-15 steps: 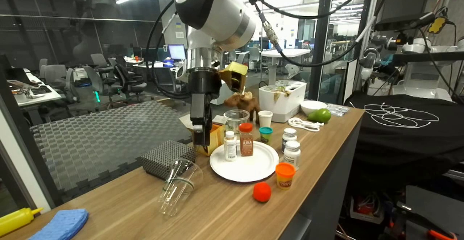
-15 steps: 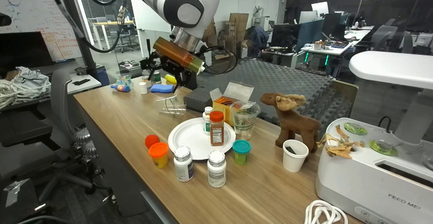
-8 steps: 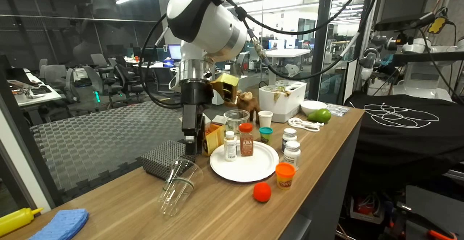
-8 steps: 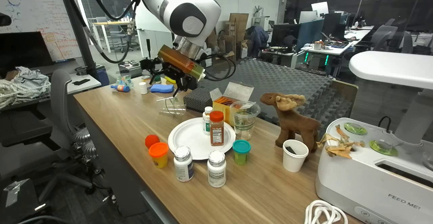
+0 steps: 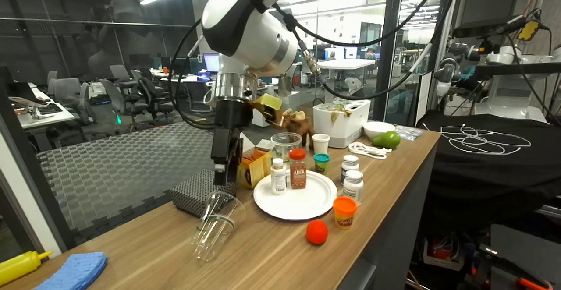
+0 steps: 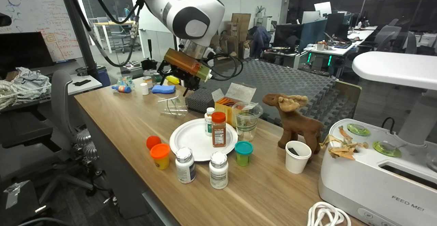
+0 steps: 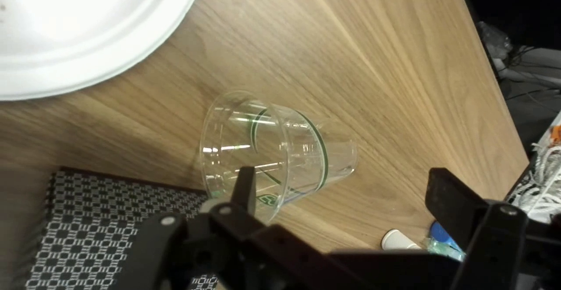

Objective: Put the bottles and red plushy on the plate. Stack the clear cups

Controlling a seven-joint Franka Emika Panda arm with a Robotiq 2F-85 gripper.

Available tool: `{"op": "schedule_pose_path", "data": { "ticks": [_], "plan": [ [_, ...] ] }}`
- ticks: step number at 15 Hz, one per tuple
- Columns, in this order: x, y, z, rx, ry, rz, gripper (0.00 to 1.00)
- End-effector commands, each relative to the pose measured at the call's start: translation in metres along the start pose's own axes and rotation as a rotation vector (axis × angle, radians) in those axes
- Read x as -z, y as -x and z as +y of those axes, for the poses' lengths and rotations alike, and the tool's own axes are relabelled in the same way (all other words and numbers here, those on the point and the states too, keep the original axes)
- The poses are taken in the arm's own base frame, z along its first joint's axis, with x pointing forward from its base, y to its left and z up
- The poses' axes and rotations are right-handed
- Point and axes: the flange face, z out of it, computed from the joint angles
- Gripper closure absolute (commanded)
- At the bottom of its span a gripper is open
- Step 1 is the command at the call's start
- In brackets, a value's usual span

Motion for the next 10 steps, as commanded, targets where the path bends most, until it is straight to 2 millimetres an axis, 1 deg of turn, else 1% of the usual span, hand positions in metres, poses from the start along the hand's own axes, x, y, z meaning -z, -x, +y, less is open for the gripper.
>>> {"op": "schedule_pose_path", "data": {
  "ticks": [1, 5, 8, 9, 10],
  "plan": [
    [-0.004, -0.007, 0.008, -0.026, 0.001, 0.042, 0.0],
    [-0.02, -0.008, 0.017, -0.034, 0.012, 0.051, 0.0],
    [-0.027, -0.008, 0.019, -0.035, 0.0, 0.053, 0.0],
    [-0.028, -0.008, 0.018, -0.036, -0.002, 0.053, 0.04],
    [-0.028, -0.008, 0.018, -0.036, -0.007, 0.053, 0.25]
  ]
}}
